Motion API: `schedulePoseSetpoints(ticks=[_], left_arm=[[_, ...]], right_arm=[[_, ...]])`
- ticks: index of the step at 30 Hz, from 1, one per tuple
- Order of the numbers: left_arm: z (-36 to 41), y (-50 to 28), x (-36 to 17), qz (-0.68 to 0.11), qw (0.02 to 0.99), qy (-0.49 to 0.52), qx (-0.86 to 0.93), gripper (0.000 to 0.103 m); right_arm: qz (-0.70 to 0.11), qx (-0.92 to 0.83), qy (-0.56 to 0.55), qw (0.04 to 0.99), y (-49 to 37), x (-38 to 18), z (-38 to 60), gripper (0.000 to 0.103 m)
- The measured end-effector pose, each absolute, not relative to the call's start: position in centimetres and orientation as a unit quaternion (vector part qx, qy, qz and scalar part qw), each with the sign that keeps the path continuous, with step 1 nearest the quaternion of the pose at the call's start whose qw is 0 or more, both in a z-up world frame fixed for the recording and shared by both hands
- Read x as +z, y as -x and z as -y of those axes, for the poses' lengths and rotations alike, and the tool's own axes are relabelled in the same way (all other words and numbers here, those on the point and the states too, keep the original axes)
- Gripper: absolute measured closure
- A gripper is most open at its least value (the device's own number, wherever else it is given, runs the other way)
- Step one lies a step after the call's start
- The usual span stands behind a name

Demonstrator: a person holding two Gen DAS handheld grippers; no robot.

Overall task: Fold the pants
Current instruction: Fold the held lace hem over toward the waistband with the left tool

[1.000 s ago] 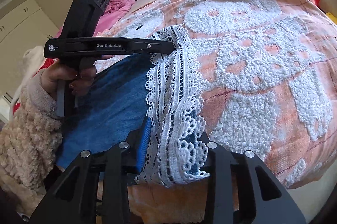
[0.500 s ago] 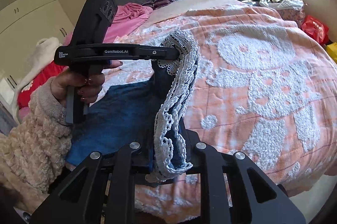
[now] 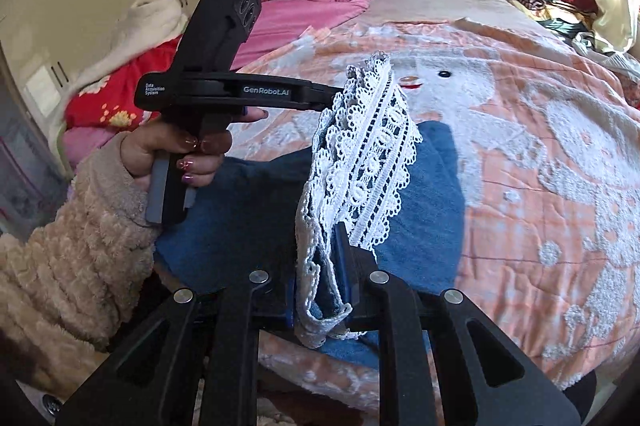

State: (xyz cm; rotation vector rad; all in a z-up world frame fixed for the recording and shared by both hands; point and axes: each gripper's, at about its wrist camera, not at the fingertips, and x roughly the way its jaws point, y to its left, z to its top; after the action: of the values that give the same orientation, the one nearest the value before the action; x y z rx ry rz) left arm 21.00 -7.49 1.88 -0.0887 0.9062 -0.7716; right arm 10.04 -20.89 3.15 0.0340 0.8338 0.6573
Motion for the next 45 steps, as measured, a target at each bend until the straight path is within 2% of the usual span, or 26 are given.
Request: schedulePoseSetpoints(ticks=[7,11,19,27,29,30,32,34,35,37,39,45], left_arm=[[1.0,-20.0,-0.2,-0.448,0.840,0.097,-0.289,0.086],[-2.0,-19.6,-1.0,-0.456,0.834,0.151,-0.270,0.071],[-2.2,-19.6,-0.8,-0.457,0.809,0.215,-0.302,0.055],[-0.1,-20.7,-3.3,-0.504,0.807,0.164,-0.261,0.055],[0.4,-20.6,-3.5,-0.508,0.814,0.137,-0.247,0.069],[0.6,-20.6,-3.5,-0.508,0.817,0.127,-0.242,0.072],[0.8,-20.4,-3.3,-0.505,0.821,0.116,-0.240,0.077],[0.9,-20.2,-2.9,-0.502,0.825,0.106,-0.237,0.080],[1.0,-20.1,-2.7,-0.500,0.826,0.104,-0.236,0.082],[1.0,-20.1,-2.0,-0.492,0.831,0.103,-0.238,0.087],[1.0,-20.1,-1.0,-0.479,0.836,0.108,-0.245,0.090],[1.3,-20.7,-1.7,-0.486,0.841,0.083,-0.221,0.090]], right_arm=[[-0.440,0.329,0.037,0.834,-9.8,-0.7,14.9,0.088],[-0.450,0.320,0.067,0.831,-9.2,-3.0,13.5,0.088],[-0.437,0.331,0.082,0.832,-7.9,-2.8,12.2,0.088],[-0.437,0.335,0.077,0.831,-7.7,-4.4,10.7,0.085],[-0.434,0.337,0.075,0.832,-7.6,-4.3,10.8,0.083],[-0.433,0.341,0.073,0.831,-7.6,-4.2,10.8,0.081],[-0.429,0.350,0.067,0.830,-7.3,-3.9,11.2,0.068],[-0.421,0.361,0.063,0.830,-6.8,-3.2,11.7,0.064],[-0.415,0.363,0.060,0.832,-6.4,-2.7,12.0,0.057],[-0.405,0.365,0.050,0.837,-5.9,-1.9,12.9,0.052],[-0.399,0.355,0.046,0.844,-5.8,-1.2,14.0,0.052],[-0.429,0.348,0.046,0.832,-6.4,-2.7,14.3,0.052]])
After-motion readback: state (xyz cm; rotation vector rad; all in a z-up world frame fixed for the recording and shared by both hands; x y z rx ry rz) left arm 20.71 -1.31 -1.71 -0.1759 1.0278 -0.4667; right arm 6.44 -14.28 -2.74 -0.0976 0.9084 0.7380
